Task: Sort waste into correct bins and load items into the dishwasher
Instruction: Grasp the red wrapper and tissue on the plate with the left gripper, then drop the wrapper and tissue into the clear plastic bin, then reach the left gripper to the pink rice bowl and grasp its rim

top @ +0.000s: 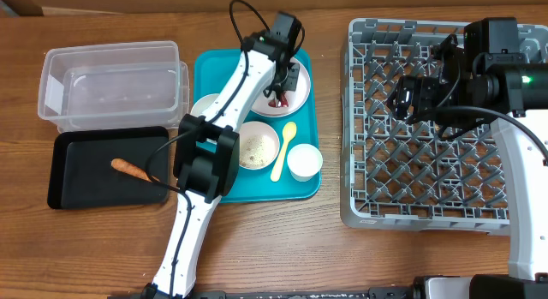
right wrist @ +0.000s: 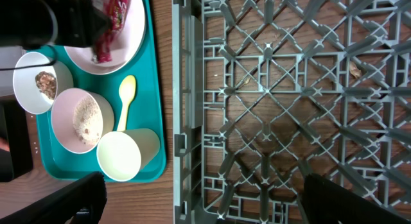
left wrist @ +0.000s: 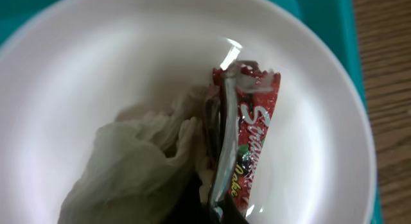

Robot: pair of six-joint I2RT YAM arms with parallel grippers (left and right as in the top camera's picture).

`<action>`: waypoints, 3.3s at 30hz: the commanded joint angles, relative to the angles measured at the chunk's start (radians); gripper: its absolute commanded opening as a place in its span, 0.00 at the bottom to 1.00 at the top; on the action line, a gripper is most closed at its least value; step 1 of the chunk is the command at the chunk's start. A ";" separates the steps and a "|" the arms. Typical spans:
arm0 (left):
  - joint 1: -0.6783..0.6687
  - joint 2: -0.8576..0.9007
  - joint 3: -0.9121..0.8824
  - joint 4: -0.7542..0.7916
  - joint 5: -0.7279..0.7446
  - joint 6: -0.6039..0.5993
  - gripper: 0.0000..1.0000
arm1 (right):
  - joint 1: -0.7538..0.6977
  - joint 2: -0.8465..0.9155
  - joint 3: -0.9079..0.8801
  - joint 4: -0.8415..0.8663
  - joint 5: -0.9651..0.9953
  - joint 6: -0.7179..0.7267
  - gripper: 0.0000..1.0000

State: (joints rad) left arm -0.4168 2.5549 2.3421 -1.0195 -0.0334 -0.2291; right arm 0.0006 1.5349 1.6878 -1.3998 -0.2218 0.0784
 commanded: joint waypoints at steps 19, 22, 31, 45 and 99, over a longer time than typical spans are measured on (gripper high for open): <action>0.500 -0.108 0.531 -0.663 -0.074 -0.082 0.04 | 0.002 0.001 0.002 0.022 -0.009 0.003 1.00; 0.572 -0.101 0.435 -0.637 -0.030 -0.080 0.04 | 0.002 0.001 0.002 0.019 -0.009 0.003 1.00; 0.619 -0.092 0.213 -0.520 0.053 0.069 0.59 | 0.002 0.001 0.002 0.026 -0.022 0.004 1.00; 0.588 -0.199 0.661 -0.630 0.161 0.065 1.00 | 0.002 0.001 0.002 0.026 -0.027 0.003 1.00; -0.100 -0.515 -0.821 0.178 0.019 -0.161 0.51 | 0.002 0.001 0.002 0.003 -0.028 0.003 1.00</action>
State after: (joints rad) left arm -0.5205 2.0274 1.5429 -0.8543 0.0189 -0.3630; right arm 0.0006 1.5349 1.6878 -1.3987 -0.2398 0.0788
